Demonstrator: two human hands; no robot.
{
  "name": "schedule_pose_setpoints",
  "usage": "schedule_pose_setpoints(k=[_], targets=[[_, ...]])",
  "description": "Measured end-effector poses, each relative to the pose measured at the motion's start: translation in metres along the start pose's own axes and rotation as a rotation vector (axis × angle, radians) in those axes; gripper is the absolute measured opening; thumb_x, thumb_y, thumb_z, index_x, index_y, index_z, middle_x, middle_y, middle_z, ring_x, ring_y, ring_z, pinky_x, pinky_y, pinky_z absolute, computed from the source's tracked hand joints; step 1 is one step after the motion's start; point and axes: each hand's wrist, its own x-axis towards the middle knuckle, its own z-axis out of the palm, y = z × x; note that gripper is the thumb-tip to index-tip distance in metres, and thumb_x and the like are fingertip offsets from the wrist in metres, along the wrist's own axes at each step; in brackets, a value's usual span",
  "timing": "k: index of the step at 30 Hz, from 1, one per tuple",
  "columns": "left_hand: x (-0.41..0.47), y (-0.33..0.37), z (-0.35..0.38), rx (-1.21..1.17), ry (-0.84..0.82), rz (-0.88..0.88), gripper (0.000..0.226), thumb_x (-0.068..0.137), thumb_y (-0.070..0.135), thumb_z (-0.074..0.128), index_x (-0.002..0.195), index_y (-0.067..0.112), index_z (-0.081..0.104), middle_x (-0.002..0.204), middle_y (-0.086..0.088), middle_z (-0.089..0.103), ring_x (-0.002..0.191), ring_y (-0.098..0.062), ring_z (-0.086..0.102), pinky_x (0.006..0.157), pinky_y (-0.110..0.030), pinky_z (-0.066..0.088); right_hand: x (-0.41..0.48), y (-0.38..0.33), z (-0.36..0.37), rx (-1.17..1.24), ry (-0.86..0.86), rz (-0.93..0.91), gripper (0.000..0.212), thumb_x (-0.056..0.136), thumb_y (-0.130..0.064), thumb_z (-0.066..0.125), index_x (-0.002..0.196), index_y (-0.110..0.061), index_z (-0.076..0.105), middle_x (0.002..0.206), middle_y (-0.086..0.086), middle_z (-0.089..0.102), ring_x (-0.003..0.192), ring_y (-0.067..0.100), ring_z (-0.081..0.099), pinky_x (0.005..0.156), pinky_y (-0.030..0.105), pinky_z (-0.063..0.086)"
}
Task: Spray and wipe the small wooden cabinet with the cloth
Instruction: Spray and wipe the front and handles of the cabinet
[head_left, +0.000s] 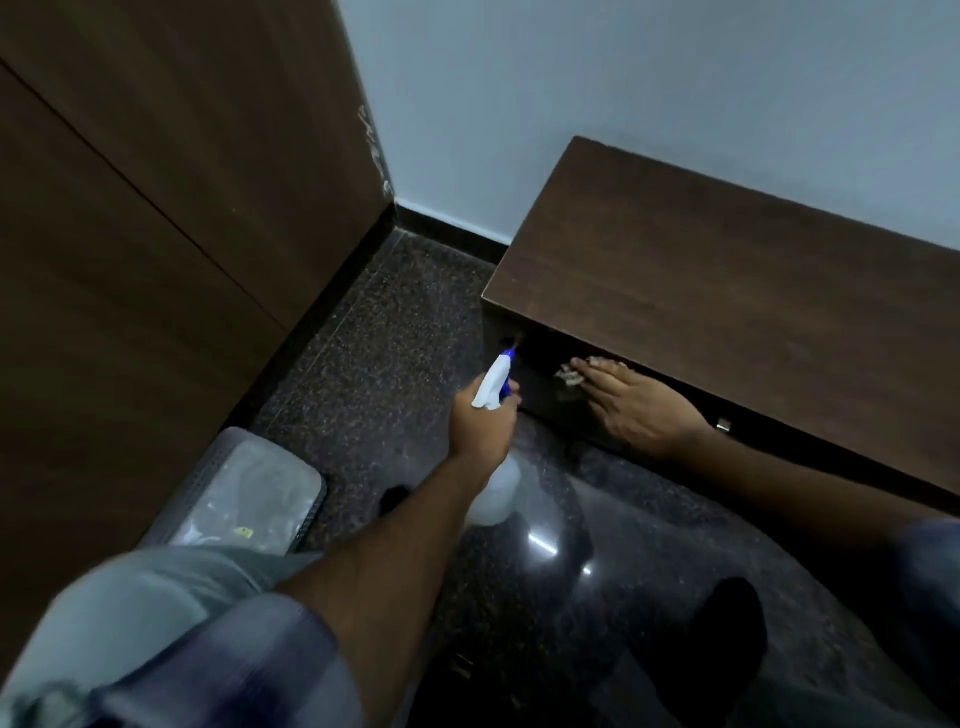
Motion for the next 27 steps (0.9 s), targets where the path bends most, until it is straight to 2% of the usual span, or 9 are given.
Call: schedule_pose_setpoints(k=[3, 5, 9, 11, 16, 20, 22, 24, 27], targets=[[-0.001, -0.006, -0.004, -0.011, 0.022, -0.003, 0.030, 0.087, -0.001, 0.067, 0.089, 0.028, 0.072, 0.077, 0.012, 0.069, 0.061, 0.000, 0.062, 0.067, -0.022, 0.050, -0.006, 0.007, -0.007, -0.008, 0.129, 0.062, 0.052, 0.102, -0.007, 0.022, 0.135, 0.012, 0.056, 0.147, 0.029, 0.050, 0.146, 0.041, 0.037, 0.125, 0.049, 0.015], [0.000, -0.016, -0.007, -0.005, 0.015, 0.018, 0.034, 0.088, -0.005, 0.065, 0.100, 0.026, 0.073, 0.088, 0.015, 0.071, 0.072, 0.011, 0.066, 0.071, -0.007, 0.048, 0.019, 0.011, -0.014, -0.015, 0.190, 0.076, 0.049, 0.106, -0.005, 0.017, 0.143, 0.013, 0.045, 0.153, 0.030, 0.042, 0.148, 0.042, 0.033, 0.123, 0.051, 0.023], [0.001, -0.024, -0.018, 0.002, 0.022, 0.028, 0.040, 0.087, -0.008, 0.064, 0.108, 0.026, 0.071, 0.090, 0.014, 0.069, 0.073, 0.020, 0.063, 0.069, -0.001, 0.046, 0.108, 0.006, -0.024, -0.017, 0.206, 0.109, 0.048, 0.104, -0.010, 0.028, 0.143, 0.014, 0.043, 0.153, 0.029, 0.042, 0.150, 0.042, 0.028, 0.126, 0.050, 0.018], [0.008, -0.025, -0.022, -0.011, 0.023, 0.035, 0.046, 0.088, -0.009, 0.063, 0.107, 0.034, 0.063, 0.086, 0.022, 0.064, 0.068, 0.022, 0.061, 0.064, -0.001, 0.046, 0.133, -0.002, -0.016, -0.053, 0.164, 0.078, 0.052, 0.102, -0.015, 0.029, 0.145, 0.010, 0.044, 0.153, 0.027, 0.042, 0.150, 0.041, 0.029, 0.126, 0.049, 0.017], [0.032, -0.029, -0.033, 0.054, -0.030, 0.068, 0.036, 0.087, -0.005, 0.062, 0.096, 0.027, 0.072, 0.084, 0.007, 0.071, 0.063, 0.002, 0.061, 0.062, -0.017, 0.050, 0.070, -0.023, 0.040, -0.095, -0.153, -0.115, 0.047, 0.099, -0.014, 0.039, 0.143, -0.003, 0.055, 0.152, 0.018, 0.049, 0.151, 0.039, 0.025, 0.127, 0.050, 0.002], [0.047, -0.033, -0.027, 0.060, 0.000, 0.071, 0.030, 0.086, -0.004, 0.066, 0.084, 0.026, 0.070, 0.080, 0.007, 0.069, 0.065, -0.003, 0.061, 0.068, -0.024, 0.050, 0.004, -0.010, 0.038, -0.126, 0.069, -0.020, 0.055, 0.093, -0.006, 0.026, 0.137, 0.012, 0.055, 0.143, 0.030, 0.053, 0.140, 0.043, 0.045, 0.123, 0.052, 0.021], [0.049, -0.036, -0.022, 0.055, 0.020, 0.062, 0.028, 0.087, -0.001, 0.068, 0.082, 0.026, 0.069, 0.077, 0.005, 0.068, 0.064, -0.007, 0.060, 0.067, -0.026, 0.051, 0.002, -0.001, 0.026, -0.120, 0.161, 0.024, 0.053, 0.099, -0.005, 0.024, 0.143, 0.016, 0.044, 0.150, 0.032, 0.043, 0.145, 0.044, 0.036, 0.123, 0.052, 0.024], [0.046, -0.039, -0.018, 0.033, 0.014, 0.073, 0.031, 0.087, -0.004, 0.066, 0.090, 0.027, 0.070, 0.083, 0.008, 0.071, 0.070, 0.002, 0.064, 0.070, -0.013, 0.052, 0.029, 0.007, 0.015, -0.075, 0.178, 0.004, 0.050, 0.105, -0.004, 0.022, 0.150, 0.016, 0.030, 0.157, 0.032, 0.032, 0.151, 0.043, 0.024, 0.124, 0.051, 0.021], [0.042, -0.045, -0.015, 0.016, 0.012, 0.063, 0.038, 0.086, -0.003, 0.064, 0.106, 0.027, 0.072, 0.097, 0.000, 0.075, 0.082, -0.006, 0.067, 0.077, -0.014, 0.051, 0.098, 0.006, -0.005, -0.127, 0.270, 0.031, 0.047, 0.106, -0.006, 0.027, 0.148, 0.016, 0.033, 0.155, 0.033, 0.035, 0.151, 0.043, 0.025, 0.126, 0.050, 0.017]])
